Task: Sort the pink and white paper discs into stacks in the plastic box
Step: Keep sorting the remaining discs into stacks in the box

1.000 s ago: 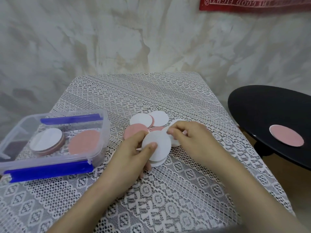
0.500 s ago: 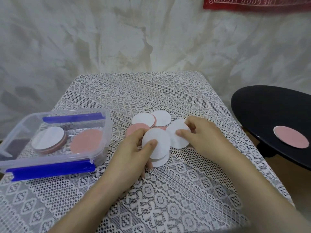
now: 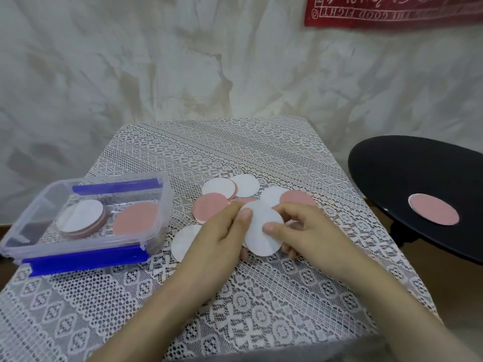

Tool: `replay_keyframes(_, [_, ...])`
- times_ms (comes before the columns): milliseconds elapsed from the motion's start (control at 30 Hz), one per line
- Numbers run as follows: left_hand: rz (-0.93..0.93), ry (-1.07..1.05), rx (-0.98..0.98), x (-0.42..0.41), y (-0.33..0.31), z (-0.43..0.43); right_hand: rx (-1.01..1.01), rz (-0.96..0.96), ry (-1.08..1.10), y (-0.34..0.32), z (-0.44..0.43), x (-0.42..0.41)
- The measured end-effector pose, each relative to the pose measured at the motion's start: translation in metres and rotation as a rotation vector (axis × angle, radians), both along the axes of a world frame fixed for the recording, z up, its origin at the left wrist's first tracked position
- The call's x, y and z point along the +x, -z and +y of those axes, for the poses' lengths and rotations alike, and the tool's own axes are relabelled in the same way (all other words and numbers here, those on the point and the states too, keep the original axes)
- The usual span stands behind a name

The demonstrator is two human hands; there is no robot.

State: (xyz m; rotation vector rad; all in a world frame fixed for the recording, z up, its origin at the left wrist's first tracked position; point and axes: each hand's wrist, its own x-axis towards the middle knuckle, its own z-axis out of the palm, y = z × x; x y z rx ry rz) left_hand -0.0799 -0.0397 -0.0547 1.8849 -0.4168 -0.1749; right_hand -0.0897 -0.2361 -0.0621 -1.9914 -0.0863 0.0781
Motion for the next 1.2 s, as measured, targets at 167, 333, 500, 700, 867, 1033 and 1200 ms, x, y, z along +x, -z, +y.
replay_keyframes(167, [-0.220, -0.026, 0.272, -0.003, 0.003, -0.002, -0.133, -0.124, 0.020, -0.004, -0.007, -0.011])
replay_keyframes(333, [-0.286, -0.069, 0.389, -0.007, 0.003, -0.005, -0.457, -0.171, -0.037, -0.016, -0.015, -0.022])
replay_keyframes(500, [-0.299, -0.035, 0.326, -0.012, 0.007, -0.007, -0.461, -0.148, -0.074, -0.015, -0.016, -0.026])
replay_keyframes(700, [-0.361, -0.004, 0.365, -0.011, 0.009, -0.009, -0.538, -0.252, -0.076, -0.010, -0.010, -0.029])
replay_keyframes(867, [-0.458, -0.050, 0.361, -0.007, 0.005, -0.009, -0.560, -0.369, -0.015, -0.015, -0.008, -0.031])
replay_keyframes(1033, [-0.411, 0.036, 0.446, -0.007, 0.013, -0.015, -0.704, -0.149, -0.111, -0.009, -0.005, -0.030])
replay_keyframes(1200, [-0.491, -0.001, 0.397, -0.009, 0.008, -0.016, -0.660, -0.286, -0.047, -0.016, -0.003, -0.031])
